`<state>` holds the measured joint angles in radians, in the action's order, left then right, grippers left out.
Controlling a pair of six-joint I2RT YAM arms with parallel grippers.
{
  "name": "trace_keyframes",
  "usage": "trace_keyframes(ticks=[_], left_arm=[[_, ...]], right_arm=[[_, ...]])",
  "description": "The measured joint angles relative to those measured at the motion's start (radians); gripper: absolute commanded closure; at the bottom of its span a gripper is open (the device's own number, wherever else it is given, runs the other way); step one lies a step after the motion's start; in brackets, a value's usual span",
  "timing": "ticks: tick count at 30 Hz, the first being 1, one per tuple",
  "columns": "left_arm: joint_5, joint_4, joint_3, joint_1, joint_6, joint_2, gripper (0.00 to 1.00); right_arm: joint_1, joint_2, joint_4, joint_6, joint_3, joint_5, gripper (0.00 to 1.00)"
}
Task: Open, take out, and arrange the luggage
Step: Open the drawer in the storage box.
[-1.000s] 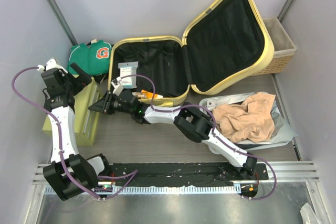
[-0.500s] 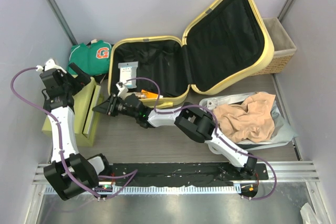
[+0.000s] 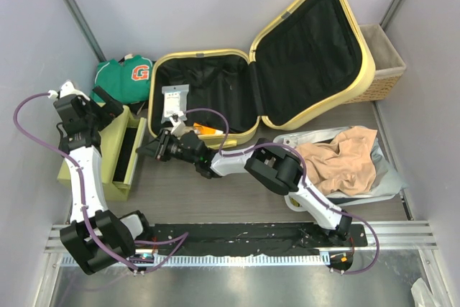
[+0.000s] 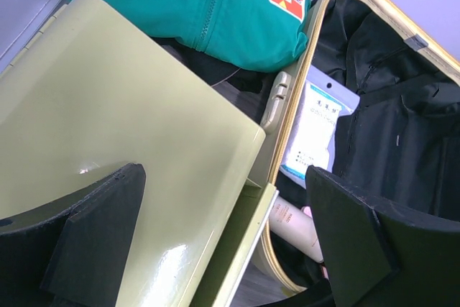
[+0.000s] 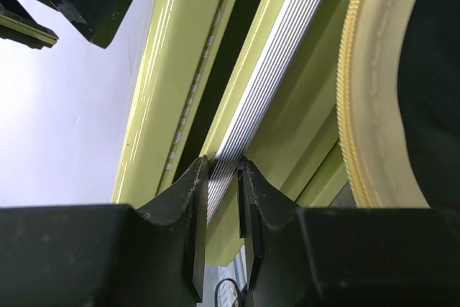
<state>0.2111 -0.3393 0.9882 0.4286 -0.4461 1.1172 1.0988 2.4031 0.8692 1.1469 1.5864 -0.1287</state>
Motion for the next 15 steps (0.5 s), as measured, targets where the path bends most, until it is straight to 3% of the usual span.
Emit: trace_keyframes(ticks=[15], left_arm=[[-0.013,-0.011,-0.012,-0.001,0.018,-0.028,0.00]], right_arm=[[-0.003,-0.089,0.013,-0.031,-0.133,0.019,0.87]])
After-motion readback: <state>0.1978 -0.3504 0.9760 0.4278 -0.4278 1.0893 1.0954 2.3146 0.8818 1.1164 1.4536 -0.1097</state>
